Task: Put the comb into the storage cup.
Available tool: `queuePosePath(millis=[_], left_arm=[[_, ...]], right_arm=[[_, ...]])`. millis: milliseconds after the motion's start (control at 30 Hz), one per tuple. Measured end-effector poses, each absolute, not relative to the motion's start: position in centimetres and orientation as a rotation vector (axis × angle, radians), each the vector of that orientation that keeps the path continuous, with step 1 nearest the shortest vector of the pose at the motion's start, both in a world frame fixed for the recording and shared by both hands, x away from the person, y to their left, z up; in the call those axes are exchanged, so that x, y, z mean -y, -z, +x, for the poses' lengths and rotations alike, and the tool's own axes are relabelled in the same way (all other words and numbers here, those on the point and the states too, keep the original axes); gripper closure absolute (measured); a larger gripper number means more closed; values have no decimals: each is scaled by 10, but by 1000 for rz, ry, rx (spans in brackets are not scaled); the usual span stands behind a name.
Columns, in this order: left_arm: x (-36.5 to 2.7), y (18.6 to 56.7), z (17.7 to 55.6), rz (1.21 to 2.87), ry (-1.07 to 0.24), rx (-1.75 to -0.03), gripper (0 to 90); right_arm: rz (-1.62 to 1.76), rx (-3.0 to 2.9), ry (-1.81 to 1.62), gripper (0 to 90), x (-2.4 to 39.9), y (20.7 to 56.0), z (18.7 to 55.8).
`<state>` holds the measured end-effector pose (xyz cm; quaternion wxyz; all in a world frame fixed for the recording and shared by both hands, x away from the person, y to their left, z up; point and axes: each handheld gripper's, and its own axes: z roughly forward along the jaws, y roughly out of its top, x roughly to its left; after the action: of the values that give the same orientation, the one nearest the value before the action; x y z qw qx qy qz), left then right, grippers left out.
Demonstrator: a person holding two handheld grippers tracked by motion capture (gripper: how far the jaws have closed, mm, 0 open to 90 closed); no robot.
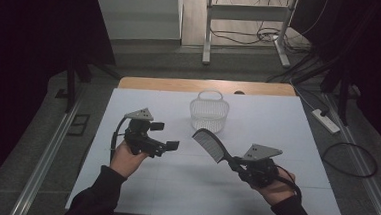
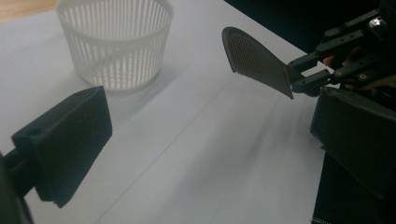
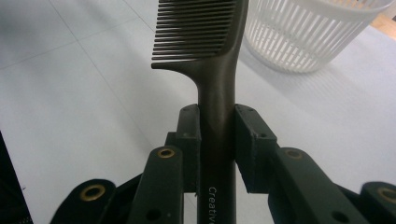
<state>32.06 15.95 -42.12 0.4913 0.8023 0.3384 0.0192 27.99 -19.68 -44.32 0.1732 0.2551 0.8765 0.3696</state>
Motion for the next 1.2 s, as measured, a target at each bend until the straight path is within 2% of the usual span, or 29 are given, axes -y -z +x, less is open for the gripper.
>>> queuePosePath(millis=[1200], left_arm=[[-115, 422, 352, 1928, 151, -766, 0]], right_arm=[[601, -2430, -1126, 722, 181, 440, 269]])
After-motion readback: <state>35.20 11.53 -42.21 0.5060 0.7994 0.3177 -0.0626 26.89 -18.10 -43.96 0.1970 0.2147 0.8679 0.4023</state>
